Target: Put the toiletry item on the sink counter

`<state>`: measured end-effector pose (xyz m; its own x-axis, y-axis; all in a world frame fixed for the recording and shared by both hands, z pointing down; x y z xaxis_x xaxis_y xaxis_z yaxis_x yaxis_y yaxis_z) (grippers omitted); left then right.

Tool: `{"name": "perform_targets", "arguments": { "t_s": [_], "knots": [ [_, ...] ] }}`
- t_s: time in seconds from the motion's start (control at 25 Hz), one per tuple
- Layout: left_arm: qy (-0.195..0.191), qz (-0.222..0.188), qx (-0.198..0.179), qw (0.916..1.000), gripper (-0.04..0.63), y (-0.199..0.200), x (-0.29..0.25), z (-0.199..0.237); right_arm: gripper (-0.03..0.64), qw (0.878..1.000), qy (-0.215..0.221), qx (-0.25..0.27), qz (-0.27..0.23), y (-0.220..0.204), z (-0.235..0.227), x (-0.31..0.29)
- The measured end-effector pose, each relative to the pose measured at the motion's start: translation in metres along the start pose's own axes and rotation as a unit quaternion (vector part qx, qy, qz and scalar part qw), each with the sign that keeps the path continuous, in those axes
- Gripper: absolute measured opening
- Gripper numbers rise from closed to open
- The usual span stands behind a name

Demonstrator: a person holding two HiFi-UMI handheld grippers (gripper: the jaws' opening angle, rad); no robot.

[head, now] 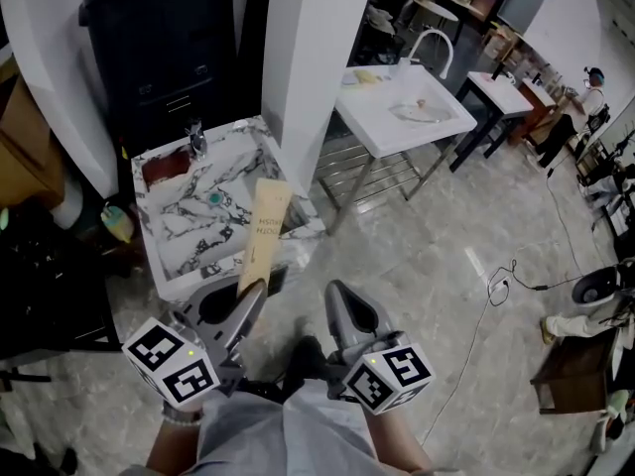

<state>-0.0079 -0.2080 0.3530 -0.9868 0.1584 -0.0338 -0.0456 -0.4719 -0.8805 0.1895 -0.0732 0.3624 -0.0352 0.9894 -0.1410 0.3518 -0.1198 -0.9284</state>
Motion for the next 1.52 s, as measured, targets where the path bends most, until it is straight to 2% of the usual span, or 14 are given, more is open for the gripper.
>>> {"name": "perform_targets", "arguments": {
  "t_s": [0.2, 0.4, 0.56, 0.92, 0.96, 1.0, 1.16, 1.28, 1.52],
  "knots": [
    [0.009, 0.004, 0.002, 1.0000, 0.032, -0.002, -0.025, 0.008, -0.002, 1.000, 0.017, 0.009, 0.007, 0.010, -0.018, -0.014],
    [0.007, 0.010, 0.010, 0.9999, 0.032, -0.001, -0.053, 0.020, -0.002, 0.996, 0.026, 0.085, 0.026, 0.024, -0.027, -0.035],
    [0.004, 0.026, 0.024, 0.9994, 0.032, -0.005, -0.074, 0.031, -0.002, 0.997, 0.049, 0.060, 0.022, 0.033, -0.041, -0.052],
    [-0.001, 0.066, 0.018, 0.9976, 0.032, -0.013, -0.122, 0.047, 0.005, 0.992, 0.117, 0.046, 0.030, 0.055, -0.072, -0.094],
    [0.002, 0.066, 0.018, 0.9977, 0.032, -0.013, -0.126, 0.048, 0.062, 0.991, 0.127, 0.041, 0.033, 0.056, -0.076, -0.099],
    [0.006, 0.065, 0.017, 0.9977, 0.031, -0.014, -0.131, 0.049, 0.072, 0.989, 0.137, 0.034, 0.035, 0.058, -0.080, -0.104],
    [0.013, 0.061, 0.021, 0.9978, 0.032, -0.014, -0.145, 0.053, 0.110, 0.982, 0.179, 0.005, 0.053, 0.061, -0.094, -0.122],
    [0.009, 0.060, 0.038, 0.9974, 0.032, -0.017, -0.155, 0.056, 0.144, 0.976, 0.206, -0.012, 0.075, 0.059, -0.103, -0.134],
    [-0.003, 0.058, 0.053, 0.9969, 0.032, -0.021, -0.171, 0.060, 0.150, 0.962, 0.251, -0.035, 0.103, 0.057, -0.119, -0.153]
  ]
}}
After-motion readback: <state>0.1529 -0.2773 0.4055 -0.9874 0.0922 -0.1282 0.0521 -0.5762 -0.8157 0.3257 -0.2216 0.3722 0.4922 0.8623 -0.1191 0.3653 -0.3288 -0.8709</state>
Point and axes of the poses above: the fingertips, and each gripper's own axes: x backward along the fingers, z to its left, y out of its top, the point moved 10 cm from there along x, backward along the fingers, and after that the axes turned 2 degrees about -y, right-handed, at the moved point
